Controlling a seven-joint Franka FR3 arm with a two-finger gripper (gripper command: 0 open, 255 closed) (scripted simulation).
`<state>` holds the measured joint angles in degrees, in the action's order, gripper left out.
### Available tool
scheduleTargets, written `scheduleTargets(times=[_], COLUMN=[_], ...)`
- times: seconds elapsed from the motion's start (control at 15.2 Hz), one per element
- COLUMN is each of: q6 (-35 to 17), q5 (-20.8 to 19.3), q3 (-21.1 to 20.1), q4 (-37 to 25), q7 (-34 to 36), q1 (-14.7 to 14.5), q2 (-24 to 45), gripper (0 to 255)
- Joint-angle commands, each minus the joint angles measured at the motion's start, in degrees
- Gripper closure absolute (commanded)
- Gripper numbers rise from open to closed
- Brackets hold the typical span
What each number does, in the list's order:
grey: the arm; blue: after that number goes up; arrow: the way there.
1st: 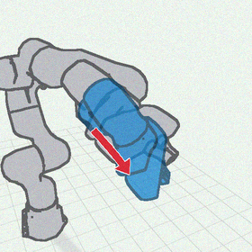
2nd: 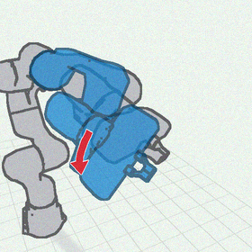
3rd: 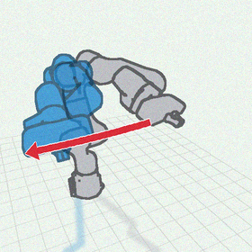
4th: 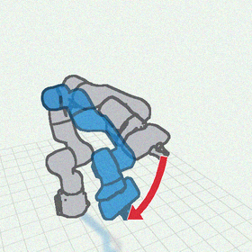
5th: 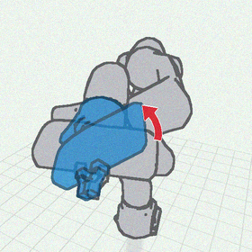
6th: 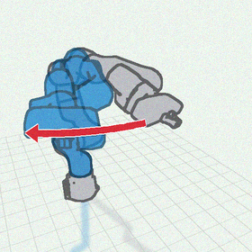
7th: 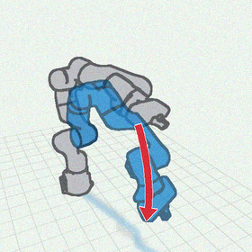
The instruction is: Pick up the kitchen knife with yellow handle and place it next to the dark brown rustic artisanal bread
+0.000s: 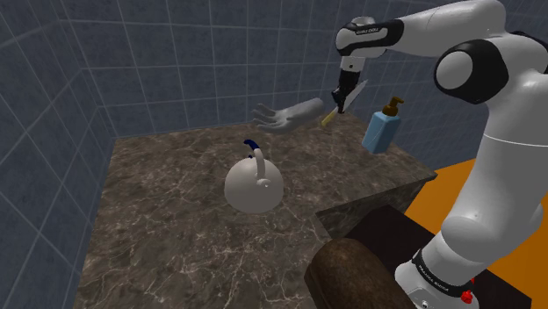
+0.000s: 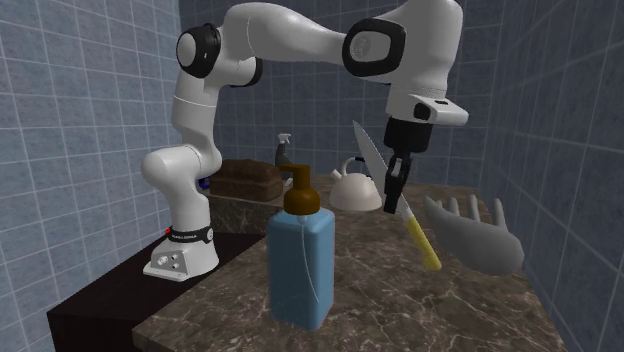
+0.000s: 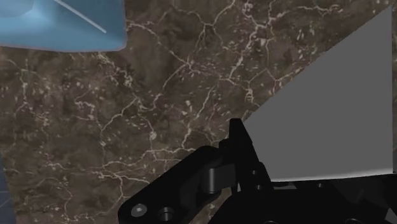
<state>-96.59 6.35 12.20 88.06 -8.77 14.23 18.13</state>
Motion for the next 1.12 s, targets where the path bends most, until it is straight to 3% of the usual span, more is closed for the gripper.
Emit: scheduleTargets(times=[0.0, 0.99, 1.06], q6=[1.6, 13.6, 12.5], q5=[-0.1, 0.1, -0.3], q3=[0.1, 0.2, -0.1], q4=[-1.4, -14.6, -11.3], q7=[0.2, 0.7, 1.7], q1=[0.0, 0.7, -0.2], q2=[-0.3, 0.9, -1.4], gripper=[255, 255, 255])
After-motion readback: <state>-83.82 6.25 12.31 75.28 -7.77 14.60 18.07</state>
